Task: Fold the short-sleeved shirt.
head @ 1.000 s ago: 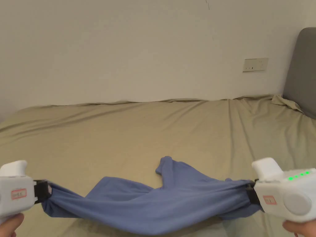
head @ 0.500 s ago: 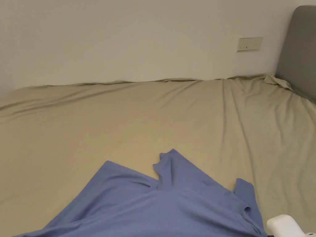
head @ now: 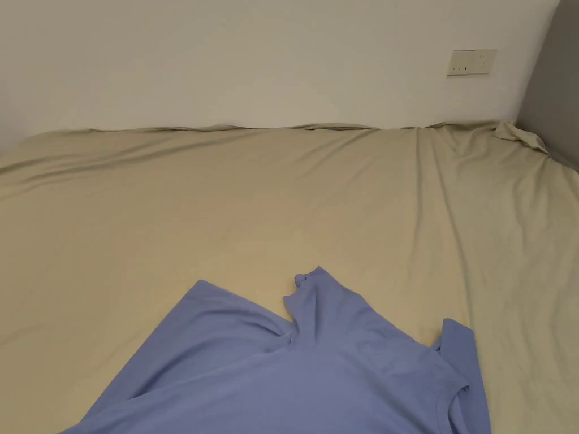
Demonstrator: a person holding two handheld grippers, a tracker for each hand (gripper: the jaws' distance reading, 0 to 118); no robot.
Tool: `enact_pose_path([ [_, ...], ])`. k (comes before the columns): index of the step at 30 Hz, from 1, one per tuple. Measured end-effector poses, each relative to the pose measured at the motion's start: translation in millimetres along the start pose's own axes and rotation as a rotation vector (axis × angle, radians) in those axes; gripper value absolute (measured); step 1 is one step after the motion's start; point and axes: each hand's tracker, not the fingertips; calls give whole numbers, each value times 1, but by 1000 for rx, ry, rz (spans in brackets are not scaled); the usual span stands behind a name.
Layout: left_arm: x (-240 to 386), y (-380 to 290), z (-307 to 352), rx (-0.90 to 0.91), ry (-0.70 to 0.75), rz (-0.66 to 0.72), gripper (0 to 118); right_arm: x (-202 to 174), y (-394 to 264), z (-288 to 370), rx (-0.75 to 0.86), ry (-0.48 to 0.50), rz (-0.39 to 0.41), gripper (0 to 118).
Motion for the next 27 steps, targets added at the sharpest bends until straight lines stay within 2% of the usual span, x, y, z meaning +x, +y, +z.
enact_pose_path([
  [2,5,-1,-2,5,18,-29,0,-6,3,1,1,-30,21,4],
  [4,5,0,1,19,16,-15,6,-8,5,0,-10,-48,60,4],
  [5,5,5,4,3,-29,57,11,-11,7,3,-2,-45,96,5],
  [6,5,12,9,-36,-67,122,29,-11,12,8,-6,-34,159,16],
  [7,8,18,20,-65,-58,159,59,-11,16,21,-8,-8,198,35],
  [8,14,22,36,-27,15,135,97,-14,20,41,20,-36,215,71],
  [9,23,21,61,105,20,55,118,-18,25,62,116,-71,232,116],
  [11,38,22,115,294,-49,-41,118,-24,32,122,399,-100,245,116],
  [12,43,21,132,310,-65,-41,118,-26,33,140,438,-127,241,118],
  [14,56,9,159,321,-120,-69,118,-46,34,181,543,-103,223,118],
  [16,67,-7,162,311,-79,-102,118,-55,31,198,588,-64,186,118],
  [17,73,-19,162,274,-11,-143,118,-64,30,199,587,-50,162,118],
  [18,76,-35,159,275,33,-175,101,-70,26,202,582,-24,134,110],
  [19,71,-42,149,284,64,-188,61,-75,21,203,597,3,98,76],
  [20,73,-49,141,275,66,-173,6,-80,19,202,599,36,72,13],
  [21,69,-52,129,220,92,-153,0,-86,21,193,567,44,57,2],
  [22,66,-57,123,224,88,-107,0,-90,17,191,562,56,44,2],
  [24,53,-55,103,162,70,-63,0,-96,19,186,515,92,76,2],
  [26,39,-41,85,157,117,-28,0,-99,26,182,564,96,79,2],
  [27,38,-30,75,162,126,-33,8,-100,30,183,563,98,100,2],
])
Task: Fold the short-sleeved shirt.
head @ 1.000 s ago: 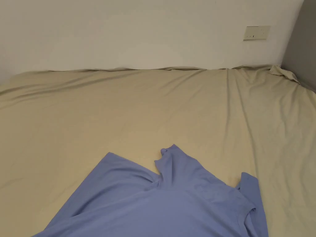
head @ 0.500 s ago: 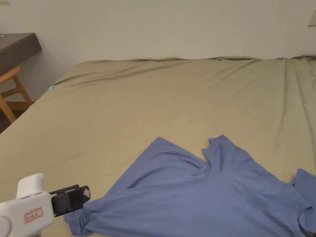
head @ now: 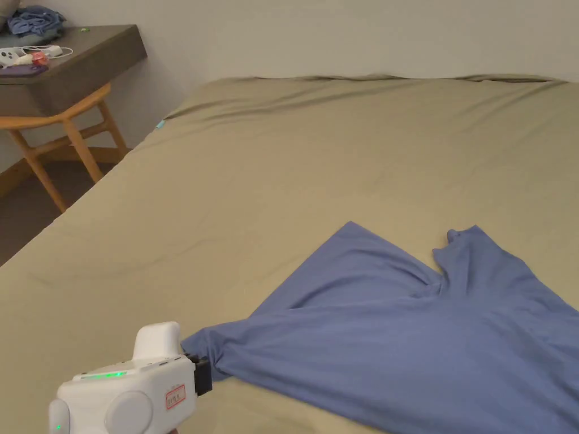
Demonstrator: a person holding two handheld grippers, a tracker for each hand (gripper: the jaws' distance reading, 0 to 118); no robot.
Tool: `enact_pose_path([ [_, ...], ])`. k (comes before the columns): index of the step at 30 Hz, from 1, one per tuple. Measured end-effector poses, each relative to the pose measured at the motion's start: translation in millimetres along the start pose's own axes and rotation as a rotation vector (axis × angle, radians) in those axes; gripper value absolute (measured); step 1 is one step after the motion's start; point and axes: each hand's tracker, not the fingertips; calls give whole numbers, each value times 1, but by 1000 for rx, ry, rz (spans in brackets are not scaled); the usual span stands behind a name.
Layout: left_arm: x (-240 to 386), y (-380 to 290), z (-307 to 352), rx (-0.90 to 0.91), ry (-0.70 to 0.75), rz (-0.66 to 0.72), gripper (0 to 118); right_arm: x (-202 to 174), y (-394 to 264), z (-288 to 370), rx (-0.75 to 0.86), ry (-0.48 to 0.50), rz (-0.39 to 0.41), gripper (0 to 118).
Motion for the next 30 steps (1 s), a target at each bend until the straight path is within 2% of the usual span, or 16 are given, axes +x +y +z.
enact_pose_path([
  [2,-9,15,-22,24,47,-9,113,3,2,-4,3,3,7,2],
  [7,-17,53,-99,-98,81,-38,118,10,6,-20,-39,3,-21,2],
  [10,-7,35,-115,-142,80,-3,118,12,5,-32,-68,-9,-18,2],
  [11,-2,35,-116,-154,93,-4,118,12,5,-37,-82,-14,-8,2],
  [12,-9,38,-114,-144,118,-21,107,12,6,-42,-91,-17,1,2],
  [13,-7,38,-104,-84,125,-38,87,12,7,-47,-101,-22,10,2],
  [15,-4,42,-88,4,20,27,2,16,8,-58,-120,-30,33,2],
  [16,-4,43,-72,23,-79,71,2,19,11,-66,-124,-23,43,2],
  [19,8,55,-42,42,-72,-25,2,42,25,-108,-123,-11,111,2],
  [21,33,43,-35,16,-138,37,2,57,43,-158,-168,37,165,3],
  [22,36,44,-28,24,-161,59,2,69,45,-180,-203,73,161,19],
  [23,41,46,-20,31,-184,87,2,80,51,-209,-241,95,158,61],
  [24,25,49,-23,37,-188,98,2,86,55,-236,-286,88,158,118],
  [25,25,50,-19,32,-206,126,2,91,55,-262,-343,53,162,117],
  [26,27,52,-13,36,-199,125,2,100,54,-276,-273,36,164,115],
  [30,23,56,-7,50,-184,110,2,121,33,-343,-469,-3,190,117],
])
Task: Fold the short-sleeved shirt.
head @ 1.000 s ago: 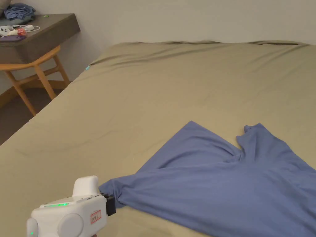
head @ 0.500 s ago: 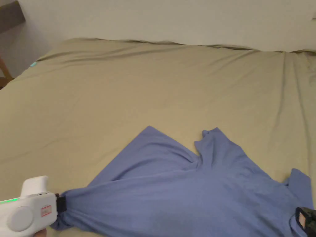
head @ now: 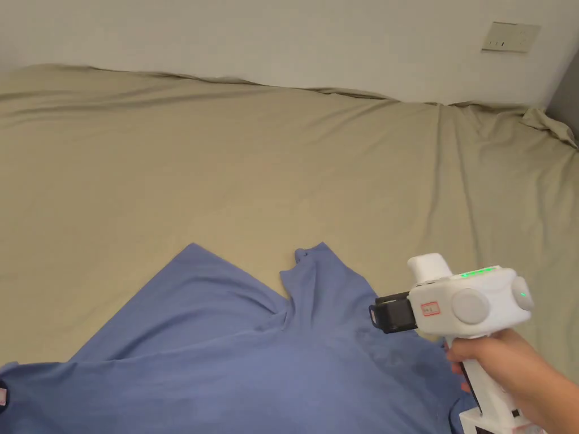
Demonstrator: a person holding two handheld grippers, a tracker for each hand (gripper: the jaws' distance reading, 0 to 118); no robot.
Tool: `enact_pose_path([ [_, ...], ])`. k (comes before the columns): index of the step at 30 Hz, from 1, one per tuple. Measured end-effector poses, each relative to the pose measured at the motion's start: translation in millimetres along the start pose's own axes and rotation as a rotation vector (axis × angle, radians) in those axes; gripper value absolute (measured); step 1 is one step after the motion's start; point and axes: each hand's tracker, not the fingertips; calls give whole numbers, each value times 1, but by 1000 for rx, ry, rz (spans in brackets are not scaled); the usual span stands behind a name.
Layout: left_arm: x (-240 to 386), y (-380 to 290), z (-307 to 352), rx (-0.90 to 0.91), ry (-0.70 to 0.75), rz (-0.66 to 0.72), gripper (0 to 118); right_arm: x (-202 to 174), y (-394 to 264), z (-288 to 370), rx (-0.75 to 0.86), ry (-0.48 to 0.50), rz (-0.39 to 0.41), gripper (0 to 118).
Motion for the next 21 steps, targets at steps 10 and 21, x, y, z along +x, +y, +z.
enact_pose_path([
  [10,-2,-6,-10,-11,45,-6,2,-30,-4,7,-118,49,18,4],
  [21,2,7,22,95,-45,93,2,-17,-34,178,438,328,-311,4],
])
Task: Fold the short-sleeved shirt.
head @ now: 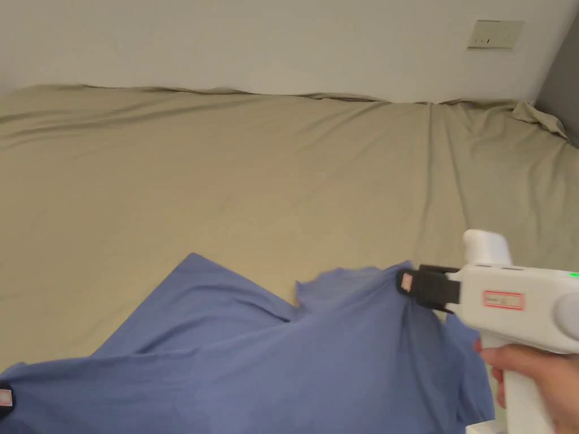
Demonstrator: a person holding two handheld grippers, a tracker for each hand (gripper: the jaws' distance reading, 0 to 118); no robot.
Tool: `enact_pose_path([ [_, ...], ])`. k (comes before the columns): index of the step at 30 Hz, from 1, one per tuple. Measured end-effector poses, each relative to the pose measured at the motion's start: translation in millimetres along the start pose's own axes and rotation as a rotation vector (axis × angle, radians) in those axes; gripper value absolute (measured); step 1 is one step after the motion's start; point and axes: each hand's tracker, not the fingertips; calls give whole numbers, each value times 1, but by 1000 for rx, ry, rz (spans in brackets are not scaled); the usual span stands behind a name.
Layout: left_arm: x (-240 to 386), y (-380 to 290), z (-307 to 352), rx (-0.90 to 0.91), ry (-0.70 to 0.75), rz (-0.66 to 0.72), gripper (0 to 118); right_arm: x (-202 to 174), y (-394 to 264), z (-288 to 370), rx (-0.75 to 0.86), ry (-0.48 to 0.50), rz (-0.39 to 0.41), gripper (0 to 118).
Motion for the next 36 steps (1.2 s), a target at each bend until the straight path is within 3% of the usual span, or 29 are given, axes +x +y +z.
enact_pose_path([
  [3,16,19,13,62,-49,-6,2,-33,27,62,156,-43,164,4],
  [6,39,47,26,129,-111,-30,2,-71,54,119,278,-174,349,4],
  [15,138,166,66,341,-231,-126,2,-104,155,207,424,-539,588,4],
  [22,213,266,87,423,-211,-188,2,-101,249,207,354,-732,609,4],
  [26,245,313,86,429,-185,-218,2,-85,302,198,321,-724,512,4],
  [30,271,344,85,442,-94,-297,2,-79,338,177,280,-758,498,4],
  [36,280,367,92,444,-127,-221,2,-77,377,153,223,-785,493,4],
])
